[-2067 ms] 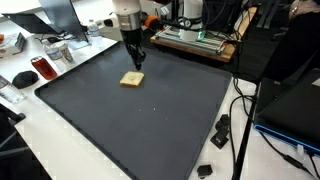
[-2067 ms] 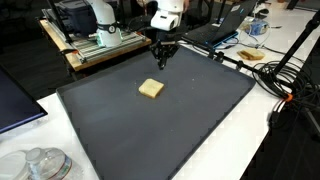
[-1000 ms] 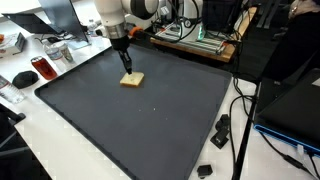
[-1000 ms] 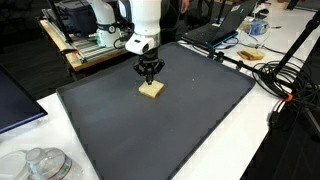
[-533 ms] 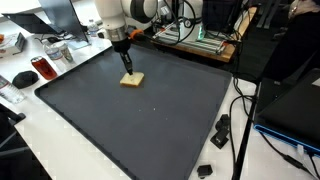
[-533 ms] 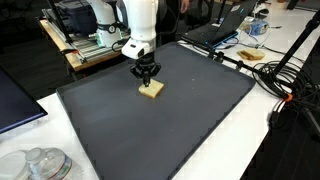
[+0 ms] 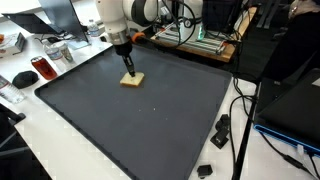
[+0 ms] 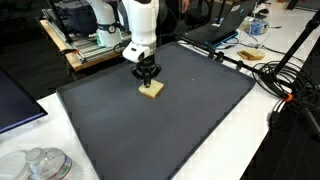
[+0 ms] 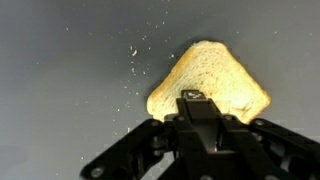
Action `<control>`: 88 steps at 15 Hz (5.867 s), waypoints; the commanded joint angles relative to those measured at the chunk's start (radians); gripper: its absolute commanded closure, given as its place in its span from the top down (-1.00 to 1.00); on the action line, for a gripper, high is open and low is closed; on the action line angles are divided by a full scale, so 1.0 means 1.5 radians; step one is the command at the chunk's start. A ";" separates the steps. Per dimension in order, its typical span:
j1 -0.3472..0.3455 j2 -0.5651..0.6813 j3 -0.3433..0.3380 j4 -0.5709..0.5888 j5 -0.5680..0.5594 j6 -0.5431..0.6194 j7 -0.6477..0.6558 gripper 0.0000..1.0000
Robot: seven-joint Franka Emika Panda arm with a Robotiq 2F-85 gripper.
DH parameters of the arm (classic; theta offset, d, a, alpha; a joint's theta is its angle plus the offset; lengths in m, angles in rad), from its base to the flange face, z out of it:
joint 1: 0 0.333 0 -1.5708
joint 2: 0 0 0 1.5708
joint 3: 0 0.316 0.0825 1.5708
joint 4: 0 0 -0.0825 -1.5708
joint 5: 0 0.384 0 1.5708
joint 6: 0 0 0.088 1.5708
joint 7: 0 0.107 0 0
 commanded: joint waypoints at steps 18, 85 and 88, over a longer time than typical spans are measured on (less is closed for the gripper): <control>0.052 0.094 -0.016 0.049 0.010 0.009 0.069 -0.89; 0.154 -0.128 -0.082 -0.042 -0.258 -0.046 0.410 -0.89; 0.173 -0.122 -0.073 -0.028 -0.341 -0.085 0.513 -0.89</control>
